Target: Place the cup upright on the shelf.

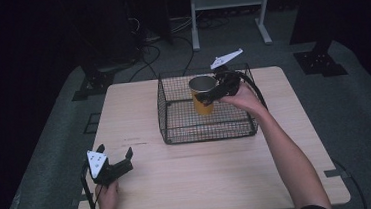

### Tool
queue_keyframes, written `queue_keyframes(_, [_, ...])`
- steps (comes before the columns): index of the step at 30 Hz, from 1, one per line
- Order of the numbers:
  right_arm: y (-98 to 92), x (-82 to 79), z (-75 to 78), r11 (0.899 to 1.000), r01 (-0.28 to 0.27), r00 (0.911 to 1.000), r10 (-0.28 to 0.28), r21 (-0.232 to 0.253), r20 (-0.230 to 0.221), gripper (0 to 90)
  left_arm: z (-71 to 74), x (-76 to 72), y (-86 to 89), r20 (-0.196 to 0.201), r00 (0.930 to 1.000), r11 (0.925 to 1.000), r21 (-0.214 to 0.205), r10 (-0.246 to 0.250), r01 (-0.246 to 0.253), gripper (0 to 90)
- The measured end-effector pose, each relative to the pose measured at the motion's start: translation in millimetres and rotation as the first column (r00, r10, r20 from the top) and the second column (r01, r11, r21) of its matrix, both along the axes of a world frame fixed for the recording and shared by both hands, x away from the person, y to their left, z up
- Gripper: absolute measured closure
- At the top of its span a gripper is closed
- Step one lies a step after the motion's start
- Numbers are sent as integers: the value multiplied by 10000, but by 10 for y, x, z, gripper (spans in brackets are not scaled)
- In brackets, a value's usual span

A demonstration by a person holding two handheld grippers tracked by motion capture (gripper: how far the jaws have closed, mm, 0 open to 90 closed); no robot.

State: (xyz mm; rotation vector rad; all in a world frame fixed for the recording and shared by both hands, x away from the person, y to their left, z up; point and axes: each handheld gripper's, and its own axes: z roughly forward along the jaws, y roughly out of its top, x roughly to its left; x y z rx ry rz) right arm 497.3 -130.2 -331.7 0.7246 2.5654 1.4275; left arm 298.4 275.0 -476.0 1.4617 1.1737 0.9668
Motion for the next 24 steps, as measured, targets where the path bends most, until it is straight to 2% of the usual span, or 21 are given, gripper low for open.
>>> queue_keyframes(2, [14, 36, -24, 10000, -29, 9999, 28, -78, -163, 122, 0, -1, -1, -1, 10000, 10000, 16, -8, 8, 0])
queue_keyframes(10, [54, 169, -142, 9979, 192, 9995, -207, -626, -238, 122, 0, 1, 0, -3, 10000, 10000, -7, -14, 14, 0])
queue_keyframes(17, [82, 251, -274, 9964, 294, 9986, -329, -798, -421, 122, 0, -1, 0, 0, 10000, 10000, 39, -40, 40, 0])
queue_keyframes(19, [99, 287, -346, 9959, 379, 9976, -424, -818, -544, 122, 0, 0, 1, -7, 10000, 10000, 13, -21, 21, 0])
queue_keyframes(23, [138, 320, -430, 9923, 417, 9969, -490, -1163, -610, 122, 1, -2, 0, -13, 10000, 10000, 31, -37, 37, 0])
queue_keyframes(24, [164, 338, -487, 9913, 347, 9961, -446, -1272, -757, 122, 1, -2, -1, -2, 10000, 10000, 52, -50, 50, 0])
